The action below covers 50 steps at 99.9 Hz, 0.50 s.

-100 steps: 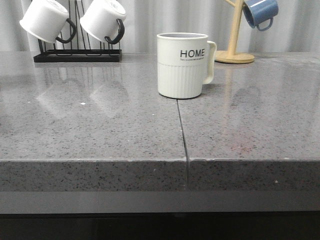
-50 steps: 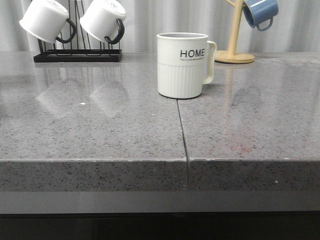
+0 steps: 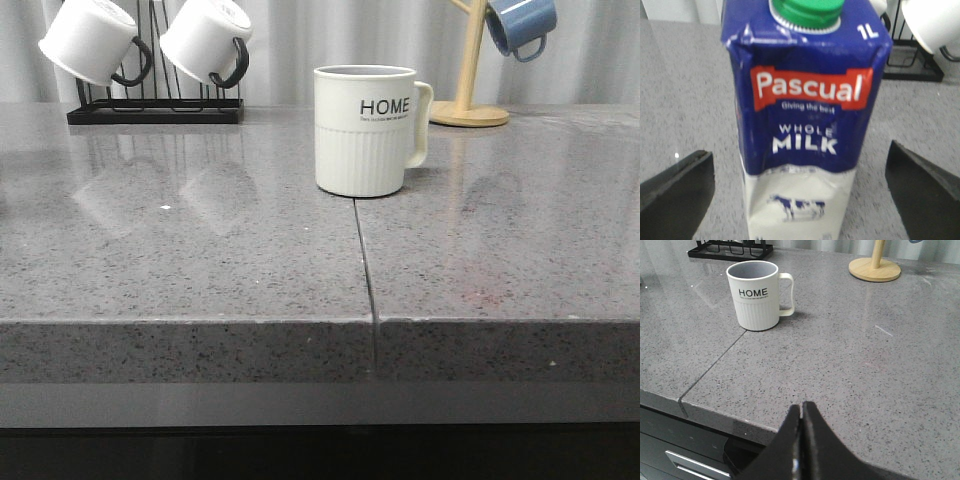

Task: Place milk next to cup
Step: 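Grasp the blue Pascual milk carton with the left gripper, then carry the milk carton with the left gripper beside the HOME mug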

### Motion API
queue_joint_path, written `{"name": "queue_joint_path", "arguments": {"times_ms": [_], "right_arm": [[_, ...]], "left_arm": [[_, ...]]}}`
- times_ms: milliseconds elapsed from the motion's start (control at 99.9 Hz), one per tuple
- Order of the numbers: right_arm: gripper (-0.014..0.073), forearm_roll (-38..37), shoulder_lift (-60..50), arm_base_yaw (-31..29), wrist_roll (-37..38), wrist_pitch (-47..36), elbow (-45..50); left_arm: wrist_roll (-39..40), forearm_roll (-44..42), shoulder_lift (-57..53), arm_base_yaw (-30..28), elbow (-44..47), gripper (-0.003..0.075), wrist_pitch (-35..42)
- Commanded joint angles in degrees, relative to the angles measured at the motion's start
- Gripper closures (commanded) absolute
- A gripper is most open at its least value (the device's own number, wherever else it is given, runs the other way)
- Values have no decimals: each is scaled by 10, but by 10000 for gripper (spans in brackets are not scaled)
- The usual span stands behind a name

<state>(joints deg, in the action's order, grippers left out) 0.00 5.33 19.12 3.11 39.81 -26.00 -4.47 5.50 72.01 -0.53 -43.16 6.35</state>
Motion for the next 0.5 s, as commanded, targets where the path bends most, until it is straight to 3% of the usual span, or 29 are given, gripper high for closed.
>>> {"name": "queue_joint_path", "arguments": {"times_ms": [0, 230, 420, 490], "right_arm": [[661, -4, 8, 0, -1, -42, -13], [661, -4, 8, 0, -1, -42, -13], [661, -4, 8, 0, -1, -42, -13], [661, -4, 8, 0, -1, -42, -13]], "left_arm": [[7, 6, 9, 1, -30, 60, 71], [7, 22, 37, 1, -44, 87, 93], [7, 23, 36, 1, -44, 363, 112], [7, 23, 29, 9, -44, 425, 116]]}}
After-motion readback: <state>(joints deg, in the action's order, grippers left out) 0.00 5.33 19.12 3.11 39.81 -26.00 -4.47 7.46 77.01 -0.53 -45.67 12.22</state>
